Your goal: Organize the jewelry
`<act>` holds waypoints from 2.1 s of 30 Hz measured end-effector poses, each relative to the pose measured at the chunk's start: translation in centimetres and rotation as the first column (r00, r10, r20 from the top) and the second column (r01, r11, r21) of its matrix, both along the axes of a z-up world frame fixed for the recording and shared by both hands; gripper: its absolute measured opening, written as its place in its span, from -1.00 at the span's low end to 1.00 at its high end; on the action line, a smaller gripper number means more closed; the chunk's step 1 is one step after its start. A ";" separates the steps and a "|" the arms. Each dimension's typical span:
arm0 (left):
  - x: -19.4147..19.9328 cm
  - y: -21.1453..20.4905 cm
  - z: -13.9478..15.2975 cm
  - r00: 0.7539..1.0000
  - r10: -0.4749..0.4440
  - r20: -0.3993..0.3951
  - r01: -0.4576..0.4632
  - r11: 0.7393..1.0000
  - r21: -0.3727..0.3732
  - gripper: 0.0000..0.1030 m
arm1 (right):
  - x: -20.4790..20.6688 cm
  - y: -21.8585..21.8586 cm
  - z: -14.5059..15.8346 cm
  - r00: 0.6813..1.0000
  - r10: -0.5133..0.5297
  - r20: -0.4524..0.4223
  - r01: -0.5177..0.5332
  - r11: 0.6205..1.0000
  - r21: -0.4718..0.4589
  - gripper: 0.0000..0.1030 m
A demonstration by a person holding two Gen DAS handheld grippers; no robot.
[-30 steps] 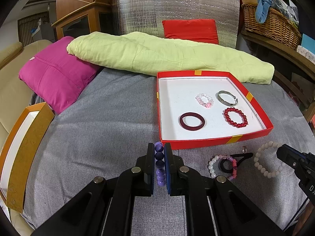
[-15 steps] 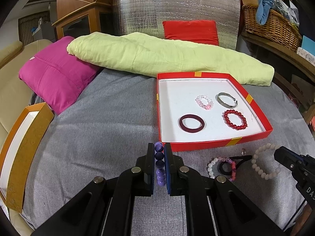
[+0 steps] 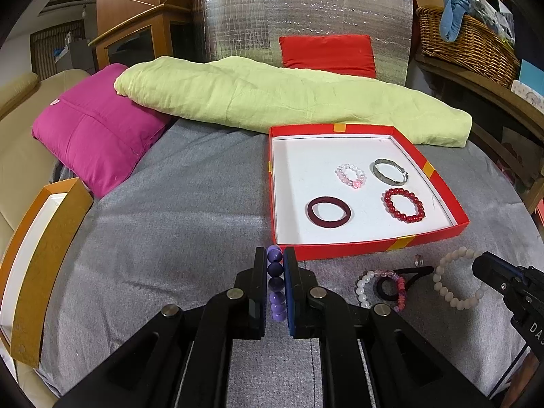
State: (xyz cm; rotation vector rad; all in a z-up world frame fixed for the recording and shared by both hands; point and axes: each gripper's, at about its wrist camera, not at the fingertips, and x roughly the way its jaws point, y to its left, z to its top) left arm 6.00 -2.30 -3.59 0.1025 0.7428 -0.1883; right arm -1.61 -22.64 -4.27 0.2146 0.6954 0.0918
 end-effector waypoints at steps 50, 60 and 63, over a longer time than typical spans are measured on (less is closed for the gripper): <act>0.2 -0.2 -0.3 1.000 0.000 -0.008 0.000 1.000 0.005 -0.81 | 0.0 -0.1 -0.3 1.000 0.000 -0.018 0.001 1.000 0.011 -0.80; 0.3 -0.2 -0.2 1.000 0.001 -0.011 -0.001 1.000 0.000 -0.81 | 0.2 0.0 -0.5 1.000 0.003 -0.024 -0.003 1.000 0.015 -0.80; 0.2 -0.2 0.0 1.000 -0.002 -0.003 0.002 1.000 -0.006 -0.81 | 0.2 0.1 -0.5 1.000 0.002 -0.020 -0.002 1.000 0.014 -0.80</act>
